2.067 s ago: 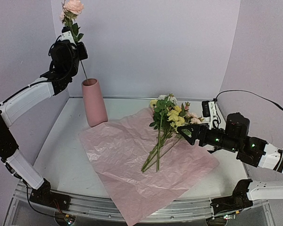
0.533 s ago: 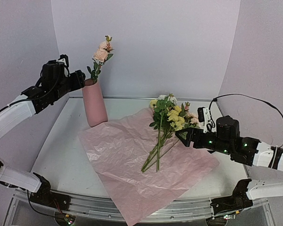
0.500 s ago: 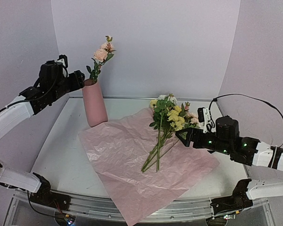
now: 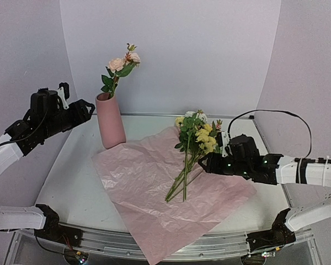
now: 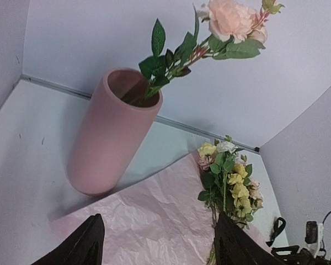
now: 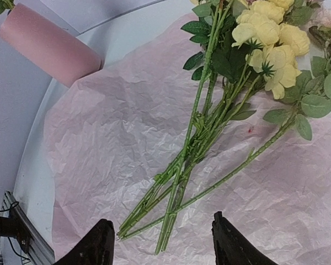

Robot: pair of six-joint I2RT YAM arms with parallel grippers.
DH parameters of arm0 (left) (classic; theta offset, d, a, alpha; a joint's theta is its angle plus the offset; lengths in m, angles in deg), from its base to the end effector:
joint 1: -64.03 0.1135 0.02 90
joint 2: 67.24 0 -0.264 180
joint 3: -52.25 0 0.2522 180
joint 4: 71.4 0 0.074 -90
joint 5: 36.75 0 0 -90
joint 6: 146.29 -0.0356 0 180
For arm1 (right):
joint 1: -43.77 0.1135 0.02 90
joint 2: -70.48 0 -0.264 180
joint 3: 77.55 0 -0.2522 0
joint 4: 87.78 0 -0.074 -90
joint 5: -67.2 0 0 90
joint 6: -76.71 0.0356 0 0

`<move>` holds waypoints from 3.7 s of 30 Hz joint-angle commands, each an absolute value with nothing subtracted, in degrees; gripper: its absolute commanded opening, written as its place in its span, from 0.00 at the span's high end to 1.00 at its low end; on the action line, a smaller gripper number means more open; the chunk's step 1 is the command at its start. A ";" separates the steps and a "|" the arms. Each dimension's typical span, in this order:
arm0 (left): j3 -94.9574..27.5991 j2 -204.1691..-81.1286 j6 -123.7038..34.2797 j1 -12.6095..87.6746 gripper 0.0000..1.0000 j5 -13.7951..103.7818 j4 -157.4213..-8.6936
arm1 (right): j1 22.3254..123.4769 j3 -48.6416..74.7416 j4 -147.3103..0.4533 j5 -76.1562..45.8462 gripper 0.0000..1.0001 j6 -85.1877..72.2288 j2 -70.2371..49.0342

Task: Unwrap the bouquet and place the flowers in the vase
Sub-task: Pick up the fake flower from the wrapping paper.

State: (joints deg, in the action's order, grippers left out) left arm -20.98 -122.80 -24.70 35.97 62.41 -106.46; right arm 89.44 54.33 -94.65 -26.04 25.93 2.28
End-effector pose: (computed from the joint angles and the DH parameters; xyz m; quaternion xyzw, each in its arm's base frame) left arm 0.1925 -0.0962 0.3752 -0.0720 0.8015 -0.2377 0.5440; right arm 0.1869 0.1885 0.2470 -0.0265 0.7832 0.4026 0.4731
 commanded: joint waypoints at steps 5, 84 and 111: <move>-14.23 -125.75 -14.74 36.01 0.31 49.79 -107.30 | 89.46 42.95 -94.07 -21.47 0.46 27.25 -11.83; -10.49 -125.61 -11.30 35.92 0.32 47.27 -107.58 | 89.47 15.97 -74.11 -35.63 1.00 33.70 -36.55; -26.35 -142.96 -5.50 7.38 0.32 55.45 -91.29 | 89.45 43.13 -103.02 -14.59 1.00 21.25 -1.35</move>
